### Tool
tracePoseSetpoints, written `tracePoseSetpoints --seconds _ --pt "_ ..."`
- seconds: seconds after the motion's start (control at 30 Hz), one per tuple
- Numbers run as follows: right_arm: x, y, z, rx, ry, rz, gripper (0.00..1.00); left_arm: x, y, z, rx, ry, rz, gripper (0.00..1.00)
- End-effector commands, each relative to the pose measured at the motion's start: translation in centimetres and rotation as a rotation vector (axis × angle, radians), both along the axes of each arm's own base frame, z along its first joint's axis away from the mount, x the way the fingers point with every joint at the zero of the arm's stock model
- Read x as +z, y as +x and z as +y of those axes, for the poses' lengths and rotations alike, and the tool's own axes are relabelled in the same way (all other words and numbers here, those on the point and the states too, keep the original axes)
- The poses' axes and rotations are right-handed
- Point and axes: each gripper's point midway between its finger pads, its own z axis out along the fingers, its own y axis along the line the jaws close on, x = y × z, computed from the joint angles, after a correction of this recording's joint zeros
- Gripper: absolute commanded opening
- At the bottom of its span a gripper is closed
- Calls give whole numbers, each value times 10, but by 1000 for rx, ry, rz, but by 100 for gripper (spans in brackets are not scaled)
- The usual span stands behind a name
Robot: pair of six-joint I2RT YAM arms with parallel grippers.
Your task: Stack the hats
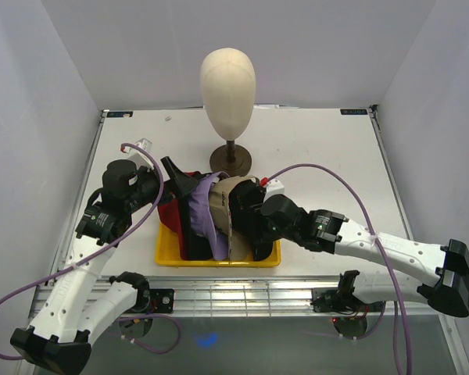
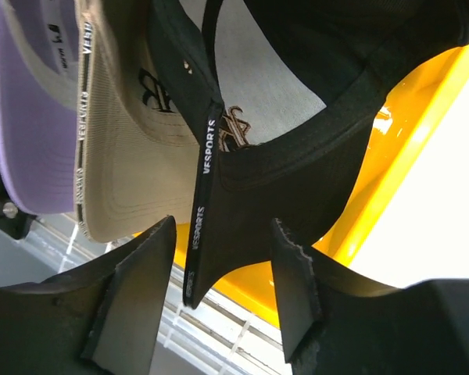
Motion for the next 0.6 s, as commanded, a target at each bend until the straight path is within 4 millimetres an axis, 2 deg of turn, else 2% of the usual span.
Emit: tracePoseSetpoints --seconds 0.0,0.2,0.27,0.3,0.4,0.57 --pt "10 10 12 -20 32 -34 56 2 -6 0 -11 -9 -4 98" --pt "1 14 15 -33 -13 -18 44 2 -8 -1 -14 -15 -4 98" --pt "2 14 16 -34 -15 -21 36 2 -8 -1 -15 -15 -2 98" --pt "2 14 16 -32 -17 -18 26 0 -8 -2 -18 -15 2 98" --pt "12 13 12 -36 -23 -20 8 2 -8 -2 -19 -17 -2 98" --pt "49 12 8 -45 32 -46 8 7 -7 -4 -26 -24 -7 98"
